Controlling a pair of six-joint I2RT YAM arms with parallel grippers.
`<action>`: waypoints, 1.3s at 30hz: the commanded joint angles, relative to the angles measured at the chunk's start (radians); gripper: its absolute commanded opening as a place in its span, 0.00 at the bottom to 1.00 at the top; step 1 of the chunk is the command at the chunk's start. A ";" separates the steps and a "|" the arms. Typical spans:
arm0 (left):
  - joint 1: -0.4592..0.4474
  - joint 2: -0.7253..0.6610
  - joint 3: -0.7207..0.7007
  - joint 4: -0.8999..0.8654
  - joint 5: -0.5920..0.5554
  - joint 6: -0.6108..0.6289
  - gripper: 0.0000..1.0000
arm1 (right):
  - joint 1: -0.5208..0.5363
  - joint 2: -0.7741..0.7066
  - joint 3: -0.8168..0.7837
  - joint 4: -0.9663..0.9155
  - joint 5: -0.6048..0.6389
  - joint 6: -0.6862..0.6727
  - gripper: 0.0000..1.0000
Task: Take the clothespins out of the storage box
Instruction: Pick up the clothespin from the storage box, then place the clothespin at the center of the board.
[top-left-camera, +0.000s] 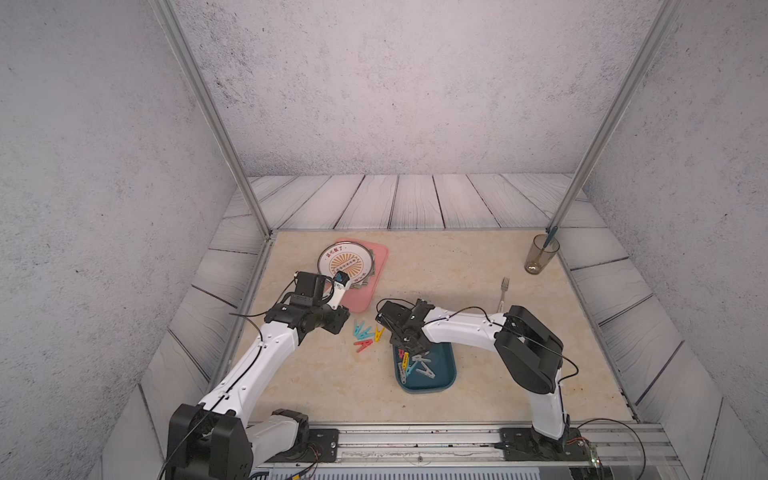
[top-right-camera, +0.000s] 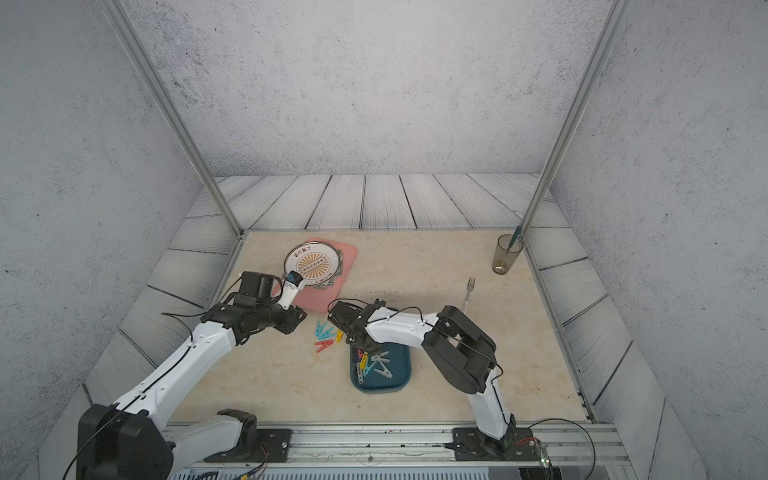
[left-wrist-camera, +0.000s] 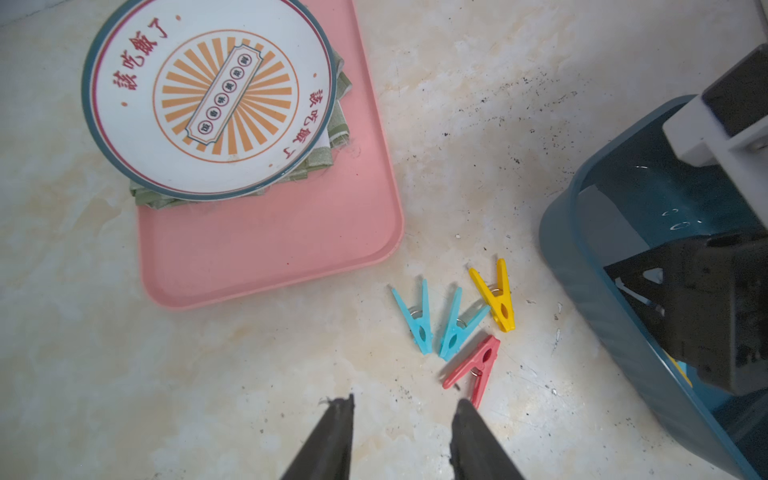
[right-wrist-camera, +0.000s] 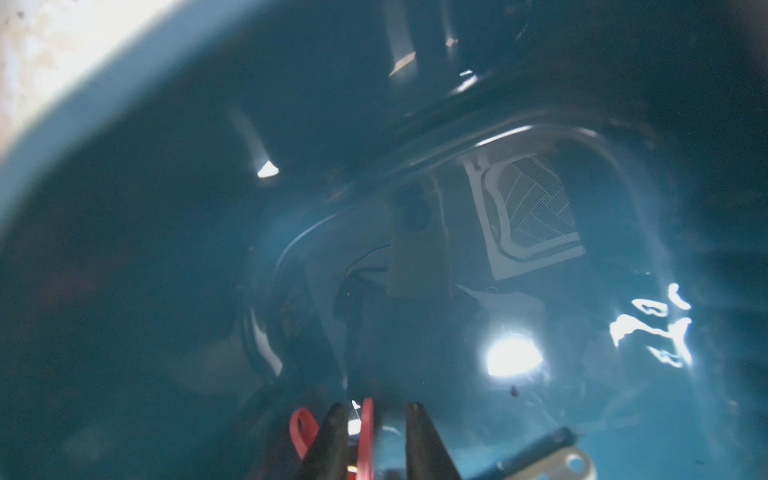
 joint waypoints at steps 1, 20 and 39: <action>0.015 -0.012 -0.020 0.010 0.013 0.000 0.44 | 0.008 0.043 -0.018 0.014 0.028 0.017 0.23; 0.021 -0.063 -0.045 0.029 -0.036 0.003 0.44 | 0.008 -0.249 -0.094 0.133 0.123 -0.377 0.03; 0.186 -0.042 -0.044 0.060 -0.058 -0.046 0.48 | 0.190 0.040 0.242 -0.019 -0.042 -0.915 0.05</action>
